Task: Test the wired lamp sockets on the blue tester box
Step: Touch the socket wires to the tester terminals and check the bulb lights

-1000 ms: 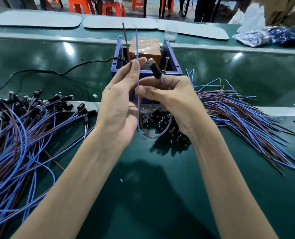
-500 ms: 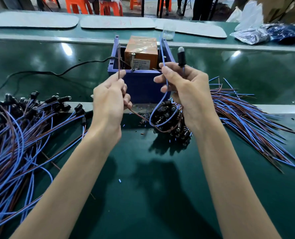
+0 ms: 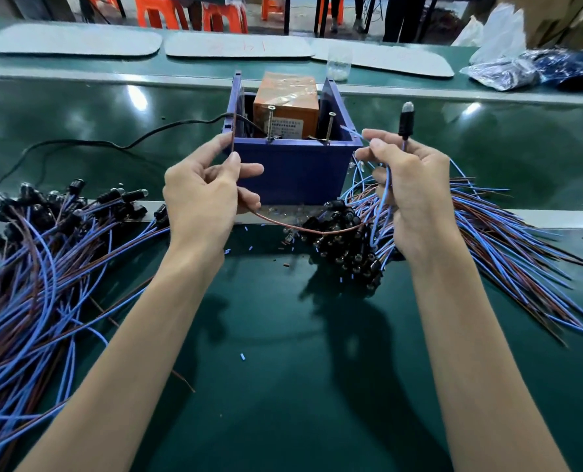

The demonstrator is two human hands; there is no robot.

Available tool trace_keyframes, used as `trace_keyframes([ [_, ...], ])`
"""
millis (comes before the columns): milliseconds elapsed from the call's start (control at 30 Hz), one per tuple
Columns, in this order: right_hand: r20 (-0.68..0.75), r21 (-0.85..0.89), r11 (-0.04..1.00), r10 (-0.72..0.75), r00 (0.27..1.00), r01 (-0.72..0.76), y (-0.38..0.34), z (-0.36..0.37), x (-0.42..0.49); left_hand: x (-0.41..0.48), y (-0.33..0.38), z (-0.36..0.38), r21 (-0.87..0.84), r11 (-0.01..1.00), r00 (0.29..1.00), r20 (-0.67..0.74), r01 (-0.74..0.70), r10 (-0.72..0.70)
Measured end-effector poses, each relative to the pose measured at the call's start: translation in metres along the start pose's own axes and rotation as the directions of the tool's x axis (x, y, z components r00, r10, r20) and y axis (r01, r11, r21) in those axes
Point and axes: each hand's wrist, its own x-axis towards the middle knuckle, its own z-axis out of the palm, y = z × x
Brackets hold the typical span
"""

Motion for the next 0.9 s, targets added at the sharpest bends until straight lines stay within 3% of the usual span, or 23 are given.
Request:
trace_keyframes([
  [300, 0.003, -0.015, 0.999, 0.039, 0.999, -0.039, 0.003, -0.002, 0.004, 0.000, 0.000, -0.001, -0.030, 1.000, 1.000, -0.011, 0.006, -0.006],
  [900, 0.020, 0.087, 0.990, 0.108, 0.994, -0.109, 0.002, -0.010, 0.011, 0.001, 0.000, 0.001, -0.128, 0.980, 0.988, 0.023, 0.152, -0.150],
])
